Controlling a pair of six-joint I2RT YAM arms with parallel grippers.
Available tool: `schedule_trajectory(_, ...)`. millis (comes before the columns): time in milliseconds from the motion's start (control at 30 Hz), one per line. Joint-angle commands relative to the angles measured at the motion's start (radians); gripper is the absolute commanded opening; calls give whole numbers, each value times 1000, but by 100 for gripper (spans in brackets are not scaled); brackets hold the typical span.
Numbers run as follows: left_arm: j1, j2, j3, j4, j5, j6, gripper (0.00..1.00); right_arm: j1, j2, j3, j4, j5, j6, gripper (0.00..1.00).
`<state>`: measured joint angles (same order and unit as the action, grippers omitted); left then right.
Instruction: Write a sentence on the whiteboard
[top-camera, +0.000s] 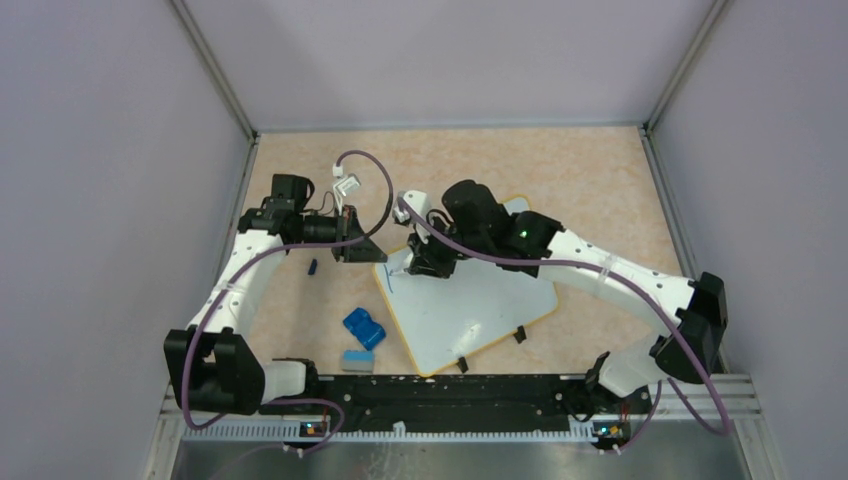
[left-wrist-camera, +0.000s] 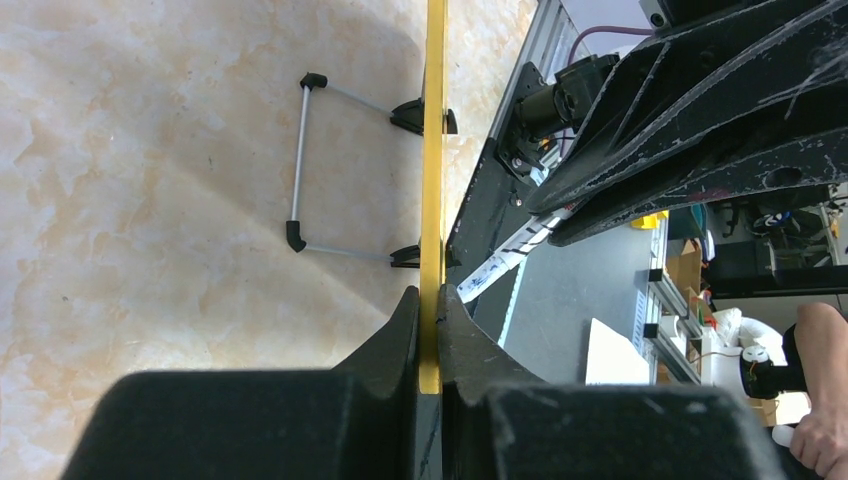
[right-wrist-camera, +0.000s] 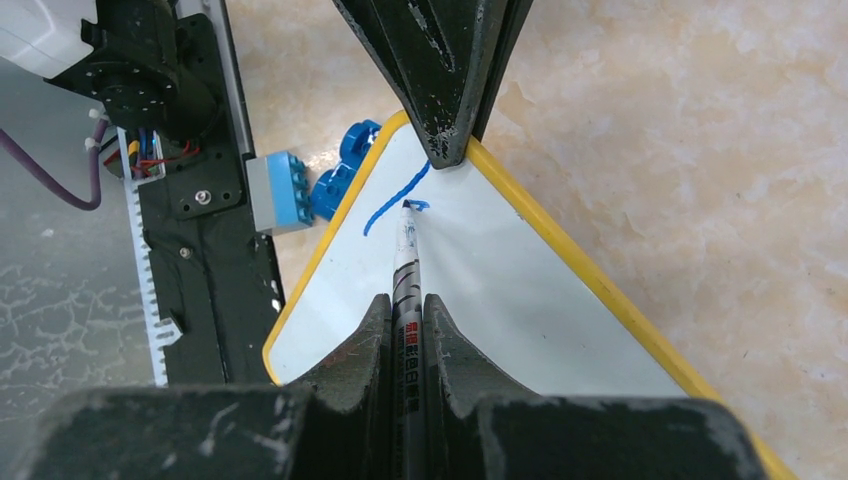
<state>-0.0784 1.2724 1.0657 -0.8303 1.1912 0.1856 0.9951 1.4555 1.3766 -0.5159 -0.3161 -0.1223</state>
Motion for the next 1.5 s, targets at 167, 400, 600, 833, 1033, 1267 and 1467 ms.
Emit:
schedule_trajectory(167,-3,9,-1,17,7,5,0,23,21,19,29,-5,-16,0)
schedule_trajectory(400,-3,13,-1,16,3,5,0,22,17,14,18,3,-23,0)
schedule_trajectory(600,-3,13,-3,17,-1,5,0,20,-14,-16,-1,11,-36,0)
schedule_trajectory(833,-3,20,0,17,-1,4,0,0,-51,-73,-10,7,-36,0)
schedule_trajectory(1033,-3,26,0,20,1,3,0,-9,-65,-71,-13,-16,-39,0)
schedule_trajectory(1267,-3,16,-4,20,0,4,0,-14,-76,14,-47,-101,-47,0)
schedule_trajectory(1467,-3,11,-4,19,3,5,0,-20,-60,11,-29,-65,-30,0)
